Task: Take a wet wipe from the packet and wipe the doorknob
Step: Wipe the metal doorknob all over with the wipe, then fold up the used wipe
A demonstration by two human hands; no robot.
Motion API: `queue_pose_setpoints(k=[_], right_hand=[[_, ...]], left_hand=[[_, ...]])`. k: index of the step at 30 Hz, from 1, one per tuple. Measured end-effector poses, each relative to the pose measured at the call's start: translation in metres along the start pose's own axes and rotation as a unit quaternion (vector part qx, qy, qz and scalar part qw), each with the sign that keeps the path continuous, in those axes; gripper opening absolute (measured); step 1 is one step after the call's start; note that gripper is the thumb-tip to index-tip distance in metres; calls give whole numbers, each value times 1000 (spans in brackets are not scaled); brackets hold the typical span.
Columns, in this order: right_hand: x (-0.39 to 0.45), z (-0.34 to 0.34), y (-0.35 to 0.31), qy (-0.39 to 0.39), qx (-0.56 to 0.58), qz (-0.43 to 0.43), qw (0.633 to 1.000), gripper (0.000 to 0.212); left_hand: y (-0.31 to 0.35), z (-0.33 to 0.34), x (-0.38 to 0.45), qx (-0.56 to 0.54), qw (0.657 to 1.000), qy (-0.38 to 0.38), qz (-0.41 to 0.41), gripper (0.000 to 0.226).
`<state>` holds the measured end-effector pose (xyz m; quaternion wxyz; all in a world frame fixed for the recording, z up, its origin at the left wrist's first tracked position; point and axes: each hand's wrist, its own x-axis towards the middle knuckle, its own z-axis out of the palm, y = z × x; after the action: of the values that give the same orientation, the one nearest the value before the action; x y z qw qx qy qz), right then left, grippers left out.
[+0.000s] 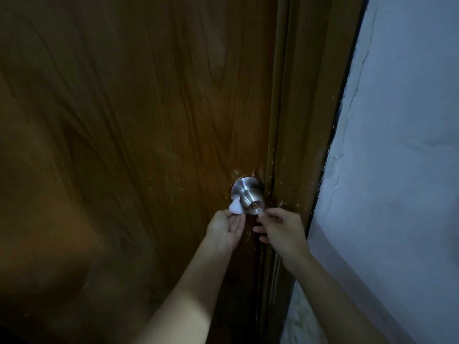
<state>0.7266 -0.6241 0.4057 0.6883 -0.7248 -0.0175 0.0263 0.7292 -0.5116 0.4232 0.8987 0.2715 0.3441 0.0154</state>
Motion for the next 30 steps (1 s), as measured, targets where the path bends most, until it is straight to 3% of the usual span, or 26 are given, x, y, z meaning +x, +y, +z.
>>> queue_pose_setpoints(k=[4,8,11,15,18,22,30], right_hand=[[-8,10,-2,12,7,18,1000,14],[-23,21,-8,-46,60,96,993,19],[-32,27,-12,-79,73,77,991,20],[-46,36,-23,-116,118,2,986,36],[-60,45,-30,-116,68,-64,989,29],[-80,58,-39,-89,28,-110,990,19],[-137,71,-53,-108,2,-117,987,10]], left_hand=[[21,0,-8,1,998,-22,55,29],[28,-7,-27,114,980,-46,154,35],[26,-28,-43,241,941,-56,230,37],[36,-60,-63,364,872,-139,296,40],[47,-75,-79,429,825,-164,329,35],[61,-96,-102,440,820,-197,309,38],[73,-142,-155,451,801,-171,353,20]])
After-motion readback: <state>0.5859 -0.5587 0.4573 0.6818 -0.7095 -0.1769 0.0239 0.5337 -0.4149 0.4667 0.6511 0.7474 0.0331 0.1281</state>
